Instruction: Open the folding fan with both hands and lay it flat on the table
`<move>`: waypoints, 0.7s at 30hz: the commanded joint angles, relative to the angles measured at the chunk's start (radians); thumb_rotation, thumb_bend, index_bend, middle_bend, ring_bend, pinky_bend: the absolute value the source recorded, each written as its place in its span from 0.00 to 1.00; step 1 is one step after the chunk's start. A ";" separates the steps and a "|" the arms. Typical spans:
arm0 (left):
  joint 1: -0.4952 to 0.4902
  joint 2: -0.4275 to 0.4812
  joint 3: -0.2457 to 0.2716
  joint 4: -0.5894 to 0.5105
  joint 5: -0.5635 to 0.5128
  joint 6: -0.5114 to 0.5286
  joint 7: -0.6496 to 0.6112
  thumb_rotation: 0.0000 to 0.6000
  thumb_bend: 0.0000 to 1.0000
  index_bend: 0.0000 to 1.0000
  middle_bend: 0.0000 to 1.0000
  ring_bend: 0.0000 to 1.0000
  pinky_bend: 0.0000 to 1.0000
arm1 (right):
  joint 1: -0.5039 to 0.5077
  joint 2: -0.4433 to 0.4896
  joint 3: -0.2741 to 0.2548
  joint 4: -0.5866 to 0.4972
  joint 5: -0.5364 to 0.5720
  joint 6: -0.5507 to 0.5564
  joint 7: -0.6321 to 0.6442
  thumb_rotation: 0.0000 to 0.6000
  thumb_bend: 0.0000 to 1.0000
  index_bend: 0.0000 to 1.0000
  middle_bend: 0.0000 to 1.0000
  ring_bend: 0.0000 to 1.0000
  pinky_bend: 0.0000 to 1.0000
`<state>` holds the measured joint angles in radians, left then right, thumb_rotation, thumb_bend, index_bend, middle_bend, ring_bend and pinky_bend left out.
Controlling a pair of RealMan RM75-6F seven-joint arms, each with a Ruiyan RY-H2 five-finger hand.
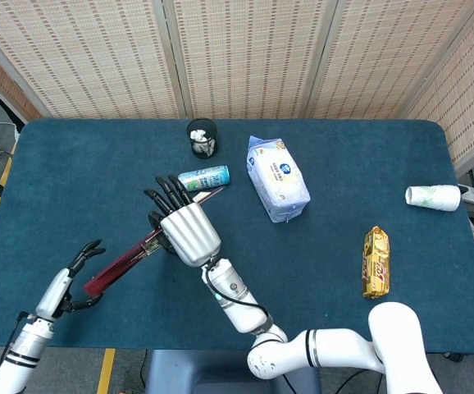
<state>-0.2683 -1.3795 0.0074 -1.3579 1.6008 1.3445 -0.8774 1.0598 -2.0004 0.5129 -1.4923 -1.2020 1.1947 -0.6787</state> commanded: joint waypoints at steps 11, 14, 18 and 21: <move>-0.038 -0.087 -0.107 -0.158 -0.172 -0.094 -0.097 1.00 0.39 0.18 0.00 0.00 0.06 | 0.058 -0.070 0.050 0.055 0.110 0.013 -0.015 1.00 0.65 0.68 0.16 0.00 0.06; -0.034 -0.126 -0.132 -0.169 -0.201 -0.074 -0.063 1.00 0.39 0.23 0.00 0.00 0.06 | 0.071 -0.084 0.051 0.068 0.121 0.016 -0.014 1.00 0.65 0.68 0.16 0.00 0.06; -0.035 -0.162 -0.151 -0.173 -0.237 -0.079 -0.015 1.00 0.39 0.31 0.00 0.00 0.06 | 0.086 -0.101 0.047 0.089 0.124 0.024 -0.012 1.00 0.65 0.68 0.16 0.00 0.06; -0.034 -0.177 -0.159 -0.173 -0.252 -0.082 -0.002 1.00 0.38 0.36 0.00 0.00 0.06 | 0.095 -0.113 0.045 0.105 0.127 0.027 -0.012 1.00 0.65 0.68 0.17 0.00 0.06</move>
<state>-0.3027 -1.5525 -0.1481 -1.5301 1.3528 1.2639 -0.8826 1.1520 -2.1094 0.5591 -1.3909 -1.0766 1.2203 -0.6908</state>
